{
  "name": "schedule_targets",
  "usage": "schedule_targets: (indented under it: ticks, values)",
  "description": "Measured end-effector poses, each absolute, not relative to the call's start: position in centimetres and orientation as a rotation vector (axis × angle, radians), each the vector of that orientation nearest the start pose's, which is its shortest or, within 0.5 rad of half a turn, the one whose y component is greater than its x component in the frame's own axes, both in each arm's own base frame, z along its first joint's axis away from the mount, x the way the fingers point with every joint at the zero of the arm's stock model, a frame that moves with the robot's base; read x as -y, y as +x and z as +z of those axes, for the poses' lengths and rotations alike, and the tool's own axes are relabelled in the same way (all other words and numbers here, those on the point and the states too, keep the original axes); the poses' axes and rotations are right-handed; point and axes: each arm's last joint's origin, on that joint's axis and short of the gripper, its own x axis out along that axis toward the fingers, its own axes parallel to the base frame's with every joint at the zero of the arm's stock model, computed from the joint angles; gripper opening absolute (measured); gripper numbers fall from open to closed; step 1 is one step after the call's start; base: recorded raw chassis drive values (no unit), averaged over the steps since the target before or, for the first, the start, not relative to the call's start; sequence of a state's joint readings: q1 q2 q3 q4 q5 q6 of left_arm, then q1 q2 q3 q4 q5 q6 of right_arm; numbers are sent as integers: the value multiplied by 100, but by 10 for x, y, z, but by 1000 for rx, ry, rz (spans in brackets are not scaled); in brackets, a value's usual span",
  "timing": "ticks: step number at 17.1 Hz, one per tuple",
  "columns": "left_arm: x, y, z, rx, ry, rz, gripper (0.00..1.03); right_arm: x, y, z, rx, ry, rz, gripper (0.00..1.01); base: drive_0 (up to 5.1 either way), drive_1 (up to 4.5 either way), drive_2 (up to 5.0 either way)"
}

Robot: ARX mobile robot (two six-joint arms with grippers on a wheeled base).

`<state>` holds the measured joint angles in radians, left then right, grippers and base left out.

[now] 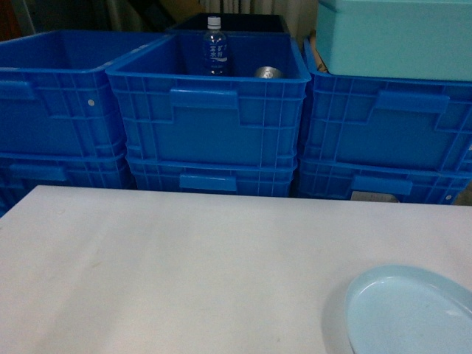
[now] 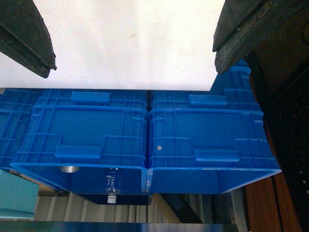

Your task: Place blue tray on left shelf second layer neatly

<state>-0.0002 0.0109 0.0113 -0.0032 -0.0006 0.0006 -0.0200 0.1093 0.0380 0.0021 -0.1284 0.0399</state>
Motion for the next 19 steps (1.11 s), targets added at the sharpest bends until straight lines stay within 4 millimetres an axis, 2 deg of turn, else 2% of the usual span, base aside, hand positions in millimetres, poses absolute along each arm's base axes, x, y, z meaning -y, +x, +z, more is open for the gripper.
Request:
schedule_targets:
  ticks: [7, 8, 9, 10, 12, 13, 15, 17, 19]
  values:
    - [0, 98, 166, -3, 1, 0, 98, -2, 103, 168, -71, 45, 107, 98, 0, 0, 0]
    - [0, 98, 166, -3, 1, 0, 98, -1, 102, 167, -152, 67, 57, 98, 0, 0, 0]
    - [0, 98, 166, -4, 1, 2, 98, 3, 113, 172, -279, 155, -32, 98, 0, 0, 0]
    - [0, 98, 166, -1, 1, 0, 98, 8, 128, 186, -283, 240, -49, 98, 0, 0, 0]
    - [0, 98, 166, -4, 1, 0, 98, 11, 171, 217, -315, 356, 89, 98, 0, 0, 0]
    - [0, 98, 166, -3, 1, 2, 98, 13, 190, 220, -405, 416, 157, 98, 0, 0, 0]
    - [0, 98, 166, -3, 1, 0, 98, 26, 241, 208, -657, 540, 240, 98, 0, 0, 0]
    - [0, 98, 166, -3, 1, 0, 98, 38, 279, 190, -818, 583, 283, 98, 0, 0, 0]
    - [0, 98, 166, -3, 1, 0, 98, 50, 283, 153, -950, 550, 278, 98, 0, 0, 0]
